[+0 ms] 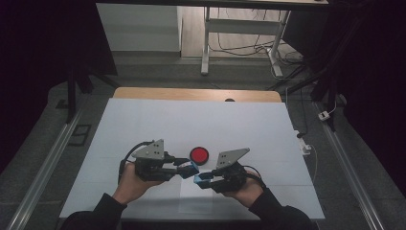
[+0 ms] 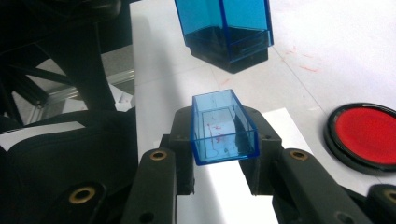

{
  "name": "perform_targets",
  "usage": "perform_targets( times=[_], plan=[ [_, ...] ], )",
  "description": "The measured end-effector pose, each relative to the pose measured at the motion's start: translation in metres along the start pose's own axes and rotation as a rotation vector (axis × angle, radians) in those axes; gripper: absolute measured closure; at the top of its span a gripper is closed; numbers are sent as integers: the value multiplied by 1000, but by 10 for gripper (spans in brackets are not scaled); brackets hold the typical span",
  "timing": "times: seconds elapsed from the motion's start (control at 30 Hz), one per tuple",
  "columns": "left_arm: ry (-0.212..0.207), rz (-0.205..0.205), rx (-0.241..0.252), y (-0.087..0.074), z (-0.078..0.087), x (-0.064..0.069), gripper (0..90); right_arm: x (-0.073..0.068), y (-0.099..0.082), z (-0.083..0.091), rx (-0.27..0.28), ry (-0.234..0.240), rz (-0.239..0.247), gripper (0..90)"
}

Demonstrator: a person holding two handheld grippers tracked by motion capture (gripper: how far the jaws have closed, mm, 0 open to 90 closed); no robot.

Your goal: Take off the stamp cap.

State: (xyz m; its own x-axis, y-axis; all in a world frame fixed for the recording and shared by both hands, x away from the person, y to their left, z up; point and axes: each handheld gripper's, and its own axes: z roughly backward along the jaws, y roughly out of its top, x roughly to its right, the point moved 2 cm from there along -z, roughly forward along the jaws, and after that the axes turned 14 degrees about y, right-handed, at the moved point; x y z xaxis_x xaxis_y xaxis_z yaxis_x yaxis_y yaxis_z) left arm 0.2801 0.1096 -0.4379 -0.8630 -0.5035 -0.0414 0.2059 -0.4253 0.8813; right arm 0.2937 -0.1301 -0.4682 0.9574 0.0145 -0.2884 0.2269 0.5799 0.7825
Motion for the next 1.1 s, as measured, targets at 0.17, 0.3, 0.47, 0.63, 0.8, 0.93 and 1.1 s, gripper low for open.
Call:
perform_targets(
  times=[0.17, 0.3, 0.47, 0.63, 0.8, 0.93, 1.1],
  plan=[
    [14, 13, -19, -1, -2, -1, 702, -3, -4, 9, 12, -39, -13, 692],
    [24, 22, -31, -2, -3, -2, 702, -6, -7, 16, 28, -51, -4, 692],
    [34, 31, -36, -3, -4, -3, 702, -10, -10, 22, 30, -80, 1, 692],
    [41, 29, -39, -4, -4, -2, 702, -16, -15, 29, 43, -124, -18, 692],
    [48, 25, -46, -4, -5, -2, 701, -22, -20, 39, 50, -161, -33, 691],
    [50, 26, -47, -4, -5, -2, 701, -23, -26, 47, 52, -195, -57, 691],
    [57, 29, -47, -5, -5, -2, 701, -26, -37, 59, 70, -249, -86, 691]
  ],
)
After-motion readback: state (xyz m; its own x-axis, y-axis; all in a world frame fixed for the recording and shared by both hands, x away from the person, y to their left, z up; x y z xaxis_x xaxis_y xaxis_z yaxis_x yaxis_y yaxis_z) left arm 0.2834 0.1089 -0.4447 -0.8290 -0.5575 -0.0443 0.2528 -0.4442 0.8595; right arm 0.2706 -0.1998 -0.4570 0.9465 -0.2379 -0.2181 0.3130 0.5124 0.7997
